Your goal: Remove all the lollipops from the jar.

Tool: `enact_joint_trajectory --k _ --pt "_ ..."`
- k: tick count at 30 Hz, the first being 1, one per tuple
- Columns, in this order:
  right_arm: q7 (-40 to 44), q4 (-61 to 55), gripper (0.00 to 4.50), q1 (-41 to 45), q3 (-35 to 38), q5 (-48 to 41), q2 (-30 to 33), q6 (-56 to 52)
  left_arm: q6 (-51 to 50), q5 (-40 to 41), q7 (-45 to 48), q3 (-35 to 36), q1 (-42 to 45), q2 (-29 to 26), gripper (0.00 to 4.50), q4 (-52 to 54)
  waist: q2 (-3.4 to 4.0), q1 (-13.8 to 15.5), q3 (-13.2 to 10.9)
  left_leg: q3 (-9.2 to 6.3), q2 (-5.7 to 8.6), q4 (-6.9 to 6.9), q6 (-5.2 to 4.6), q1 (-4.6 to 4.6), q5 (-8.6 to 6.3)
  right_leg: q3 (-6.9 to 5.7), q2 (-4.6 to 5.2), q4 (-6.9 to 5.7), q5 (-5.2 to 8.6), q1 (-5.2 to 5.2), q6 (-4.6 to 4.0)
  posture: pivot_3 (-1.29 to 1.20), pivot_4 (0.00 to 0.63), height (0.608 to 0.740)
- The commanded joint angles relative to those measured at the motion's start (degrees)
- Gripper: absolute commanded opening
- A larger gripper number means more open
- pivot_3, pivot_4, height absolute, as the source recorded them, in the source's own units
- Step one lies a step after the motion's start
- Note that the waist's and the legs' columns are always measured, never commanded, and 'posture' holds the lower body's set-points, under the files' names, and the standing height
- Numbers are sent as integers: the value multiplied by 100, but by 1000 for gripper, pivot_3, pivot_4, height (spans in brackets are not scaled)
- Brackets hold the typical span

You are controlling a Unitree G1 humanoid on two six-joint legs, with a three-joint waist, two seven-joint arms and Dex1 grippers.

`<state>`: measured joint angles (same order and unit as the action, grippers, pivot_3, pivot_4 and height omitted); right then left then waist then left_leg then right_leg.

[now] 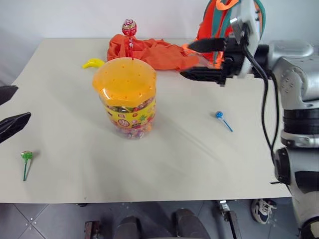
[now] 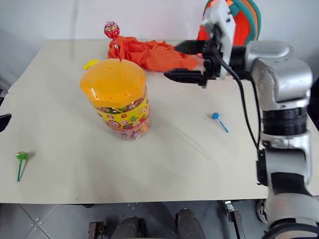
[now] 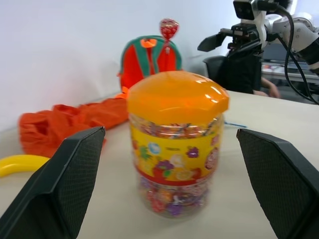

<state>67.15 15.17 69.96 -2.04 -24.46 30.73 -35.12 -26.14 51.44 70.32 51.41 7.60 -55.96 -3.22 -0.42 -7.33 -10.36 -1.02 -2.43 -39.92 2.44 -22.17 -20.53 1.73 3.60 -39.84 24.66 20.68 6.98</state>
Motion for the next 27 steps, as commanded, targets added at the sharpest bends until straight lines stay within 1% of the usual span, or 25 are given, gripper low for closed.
enact_joint_trajectory --k 1,4,7,11,15,16,17,18,21,22,23,24,27 --pt "5 545 4474 356 -22 48 -443 541 3 66 -125 300 -147 30 4500 140 0 -19 0 -1 7 0 0 0 0 -2 -1 -1 0 2 0 0 150 740" --pt "-47 1137 4474 645 -47 128 -901 814 -25 146 -152 364 -265 108 4500 276 0 -76 0 -1 14 1 0 0 0 -4 -2 -6 0 5 0 0 150 740" --pt "-31 1748 4474 935 -77 182 -1433 1164 -220 221 -58 500 -628 156 4500 486 0 -129 0 -2 9 1 0 1 0 -7 -6 -12 0 9 0 0 150 740" --pt "-72 2521 4474 1369 9 258 -1917 1536 -233 312 123 682 -879 182 4500 597 0 -234 0 -6 8 3 0 3 0 -9 -10 -23 0 13 0 0 150 740" --pt "-101 3138 4474 1722 68 350 -2213 1858 -315 396 246 917 -1169 223 4500 733 1 -268 0 -5 12 4 1 3 1 -23 -12 -25 0 17 0 0 150 740" --pt "-142 3287 4188 1811 70 383 -2281 1903 -316 407 271 967 -1248 240 4500 762 1 -267 0 -5 12 6 1 3 1 -23 -11 -26 0 18 0 0 150 740" --pt "-223 3438 4093 1906 86 416 -2357 1953 -324 410 288 1031 -1351 269 4500 801 1 -272 0 -6 13 6 1 3 1 -23 -11 -28 0 18 0 0 150 740" --pt "-254 3534 3891 1966 112 429 -2410 2002 -326 427 292 1082 -1433 302 4500 849 1 -283 0 -7 15 6 1 3 0 -22 -10 -32 0 22 0 0 150 740" --pt "-261 3693 2791 2081 178 455 -2514 2101 -317 493 252 1174 -1551 393 4500 968 0 -292 0 -6 21 10 1 3 1 -18 -7 -59 0 34 0 0 150 740" --pt "-265 3724 2541 2107 190 460 -2534 2122 -310 513 244 1187 -1576 414 4500 997 -1 -291 1 -8 21 9 1 3 1 -14 -6 -66 0 34 0 0 150 740" --pt "-255 3735 2151 2124 200 463 -2544 2138 -305 528 242 1199 -1602 435 4500 1024 -1 -290 1 -9 21 10 1 2 0 -8 -5 -67 0 35 0 0 150 740" --pt "-245 3744 1911 2141 210 467 -2551 2156 -299 534 238 1206 -1619 449 4500 1039 -2 -290 1 -10 22 14 1 2 1 -4 -6 -68 0 34 0 0 150 740" --pt "-246 3743 772 2224 255 463 -2547 2185 -282 563 236 1214 -1670 498 4500 1093 -2 -293 1 -10 26 19 1 2 1 0 -4 -68 0 34 0 0 150 740"
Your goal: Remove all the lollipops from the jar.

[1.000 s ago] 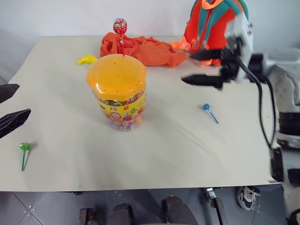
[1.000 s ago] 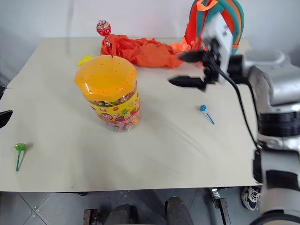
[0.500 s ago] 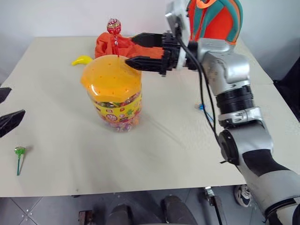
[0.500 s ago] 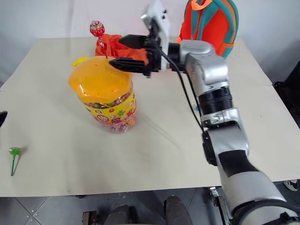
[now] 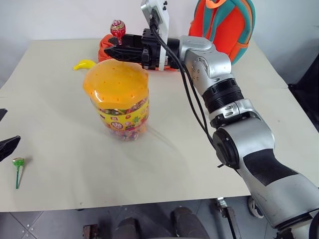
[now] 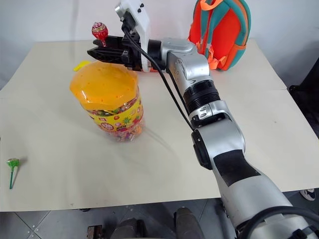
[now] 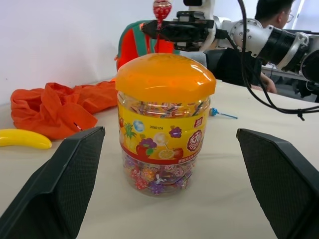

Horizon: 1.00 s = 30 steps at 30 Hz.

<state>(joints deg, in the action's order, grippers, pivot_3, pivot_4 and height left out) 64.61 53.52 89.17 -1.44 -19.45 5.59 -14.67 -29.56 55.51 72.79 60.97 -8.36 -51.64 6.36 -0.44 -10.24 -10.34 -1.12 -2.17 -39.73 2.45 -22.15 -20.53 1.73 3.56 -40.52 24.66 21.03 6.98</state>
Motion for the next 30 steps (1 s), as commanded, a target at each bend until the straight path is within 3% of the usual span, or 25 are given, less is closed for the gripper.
enact_joint_trajectory --k 1,3,8,15,25,30 --pt "-5 -88 530 340 213 -39 -28 147 64 167 -12 255 -83 73 4500 146 0 -11 0 0 0 1 0 0 0 0 0 0 0 1 0 0 150 740" --pt "-32 -110 51 437 269 -59 -16 166 66 196 -3 250 -103 89 4500 162 0 -35 0 0 0 4 0 0 0 -1 -2 0 0 4 0 0 150 740" --pt "-246 -99 51 892 628 -230 80 139 77 220 76 169 -117 99 4500 153 0 -92 0 1 1 12 0 0 0 -1 -3 -2 0 9 0 0 150 740" --pt "-778 -84 51 1079 885 42 874 225 101 205 201 15 80 -4 4500 -6 -13 -78 8 -1 5 15 0 0 0 4 -1 -5 0 5 0 0 150 740" --pt "-755 -1596 51 -1476 -76 1413 3490 -1422 119 62 410 -49 120 -213 4500 -399 -9 94 5 -11 35 16 -4 -6 -2 22 21 22 0 -11 1 0 150 740" --pt "-852 -1860 51 -2465 -135 1665 4162 -1859 180 -29 392 -194 258 -278 4500 -559 2 95 -1 6 32 28 -8 -6 0 22 18 68 0 -21 1 0 150 740"
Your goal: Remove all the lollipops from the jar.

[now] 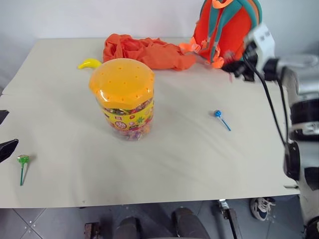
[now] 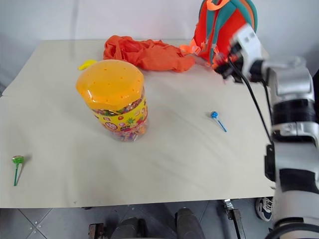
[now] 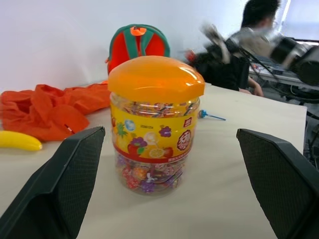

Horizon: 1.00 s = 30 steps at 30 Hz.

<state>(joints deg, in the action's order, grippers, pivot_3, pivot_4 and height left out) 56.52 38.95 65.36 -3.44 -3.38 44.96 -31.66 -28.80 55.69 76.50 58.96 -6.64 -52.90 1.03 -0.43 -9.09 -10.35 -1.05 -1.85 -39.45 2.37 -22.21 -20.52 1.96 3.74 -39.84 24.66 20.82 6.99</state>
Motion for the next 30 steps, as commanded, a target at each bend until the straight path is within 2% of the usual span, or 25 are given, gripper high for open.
enact_joint_trajectory --k 1,3,7,13,18,26,27,30 --pt "-32 -475 51 -245 90 50 283 -213 118 -66 16 -24 106 -155 4500 -48 4 -41 -2 9 -5 -2 0 2 0 0 -4 2 0 0 0 0 150 740" --pt "-41 -488 51 -576 133 60 409 -366 120 -168 -66 -134 162 -187 4500 -115 5 -61 -2 13 -9 -1 0 3 1 0 -16 14 0 2 0 0 150 740" --pt "-430 191 51 -1387 278 164 577 -338 152 -412 -142 -525 293 -259 4500 -239 3 -18 -1 0 -23 -7 0 13 1 6 -18 8 0 -10 0 0 150 740" --pt "-306 -52 51 -1910 398 18 700 -544 21 -475 -222 -647 292 -306 4500 -220 12 82 -1 6 -5 -18 -3 12 1 5 -9 15 -1 -14 3 0 150 740" --pt "-253 -414 1473 -2119 558 -121 778 -630 11 -569 -527 -646 317 -210 4500 -230 12 133 -1 3 -7 -20 -2 12 1 6 -8 19 -1 -16 3 0 150 740" --pt "284 -1264 4247 -2138 753 -517 1167 -673 -78 -835 -1148 -773 193 -162 4500 -44 13 144 -2 4 -4 -19 -3 11 1 8 -4 19 -1 -14 3 0 150 740" --pt "404 -1412 4474 -2137 783 -607 1243 -700 -95 -855 -1226 -788 193 -145 4500 -16 13 152 -2 4 -4 -19 -3 11 0 7 -1 19 -1 -14 3 0 150 740" --pt "892 -2160 4474 -2249 969 -1090 1393 -856 31 -841 -1181 -804 174 -32 4500 85 13 199 -2 3 -3 -20 -3 11 0 7 5 22 -1 -15 3 0 150 740"
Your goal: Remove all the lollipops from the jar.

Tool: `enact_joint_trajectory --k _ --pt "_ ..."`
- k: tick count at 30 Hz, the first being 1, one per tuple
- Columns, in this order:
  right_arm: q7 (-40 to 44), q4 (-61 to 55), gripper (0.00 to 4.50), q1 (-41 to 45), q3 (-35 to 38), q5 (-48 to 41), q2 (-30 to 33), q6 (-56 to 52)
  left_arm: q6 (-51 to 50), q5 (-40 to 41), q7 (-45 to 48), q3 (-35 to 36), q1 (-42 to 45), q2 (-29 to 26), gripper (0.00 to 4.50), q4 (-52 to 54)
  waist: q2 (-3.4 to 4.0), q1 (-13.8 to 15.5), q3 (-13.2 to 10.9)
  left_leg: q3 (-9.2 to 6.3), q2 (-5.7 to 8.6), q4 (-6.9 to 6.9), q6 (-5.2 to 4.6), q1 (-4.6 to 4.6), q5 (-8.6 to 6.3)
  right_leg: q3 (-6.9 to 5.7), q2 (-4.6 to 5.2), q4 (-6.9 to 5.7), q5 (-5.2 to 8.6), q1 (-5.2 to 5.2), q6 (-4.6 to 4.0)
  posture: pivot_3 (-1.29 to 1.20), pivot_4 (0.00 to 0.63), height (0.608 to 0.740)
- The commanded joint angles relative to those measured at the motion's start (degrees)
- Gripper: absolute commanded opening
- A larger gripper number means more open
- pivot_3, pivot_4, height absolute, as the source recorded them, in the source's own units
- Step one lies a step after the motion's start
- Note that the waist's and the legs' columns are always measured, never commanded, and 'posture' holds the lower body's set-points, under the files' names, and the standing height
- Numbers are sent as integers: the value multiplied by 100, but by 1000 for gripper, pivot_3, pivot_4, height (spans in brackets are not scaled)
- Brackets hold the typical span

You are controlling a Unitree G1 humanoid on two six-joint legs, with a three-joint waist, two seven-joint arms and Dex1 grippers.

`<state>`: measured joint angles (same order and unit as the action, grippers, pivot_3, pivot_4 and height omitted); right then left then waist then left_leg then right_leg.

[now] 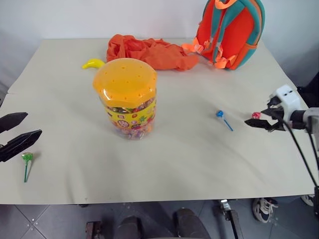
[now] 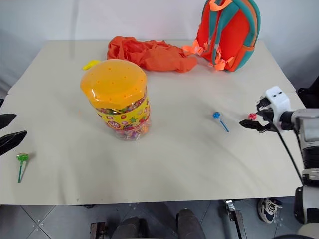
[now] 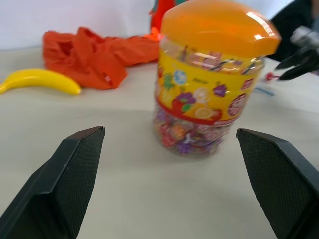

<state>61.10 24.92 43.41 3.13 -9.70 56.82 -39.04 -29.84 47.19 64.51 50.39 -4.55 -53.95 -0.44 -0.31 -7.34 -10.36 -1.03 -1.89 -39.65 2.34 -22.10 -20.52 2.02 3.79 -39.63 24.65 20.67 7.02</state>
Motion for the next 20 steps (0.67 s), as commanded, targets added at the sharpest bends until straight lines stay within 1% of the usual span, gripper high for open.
enact_joint_trajectory --k 1,4,6,9,11,14,16,20 --pt "573 -1101 4474 -91 386 -680 191 -184 93 36 16 52 -58 91 4500 257 0 35 0 0 0 0 0 0 0 -1 1 1 0 0 0 0 150 740" --pt "710 -2081 4474 -128 402 -1205 -8 -536 154 138 261 93 -150 192 4500 341 0 32 0 1 -9 -2 0 0 0 -2 3 7 0 -1 0 0 150 740" --pt "919 -2514 4474 -445 294 -1377 -179 -174 238 13 250 51 -217 234 4500 403 -2 54 1 0 -13 -3 1 0 0 -3 1 9 0 -2 0 0 150 740" --pt "1404 -2915 4474 -1108 -155 -1388 -410 582 271 -53 49 40 -266 357 4500 471 -12 122 6 -8 -14 -2 0 0 0 0 4 12 0 -8 0 0 150 740" --pt "1511 -2984 4474 -1298 -280 -1494 -642 759 303 -80 2 74 -426 457 4500 543 -13 157 5 -11 -4 -3 -2 -1 -1 0 8 11 -1 -9 1 0 150 740" --pt "1451 -2871 4474 -1500 -389 -1573 -1231 1273 320 -99 -128 239 -785 643 4500 727 -13 186 5 -10 6 -9 -2 -5 -1 -6 33 12 -4 -8 7 0 150 740" --pt "1499 -2686 4474 -1604 -433 -1482 -1378 1588 333 -89 -254 347 -993 759 4500 882 -13 207 5 -11 5 -15 -2 -4 -1 -12 35 14 -4 -10 9 0 150 740" --pt "1242 -2571 4474 -1640 -384 -1446 -1517 1595 524 -109 -313 544 -1471 1081 4500 1194 -13 244 6 -14 8 -19 -5 -4 -3 -12 40 16 -5 -12 9 0 150 740"
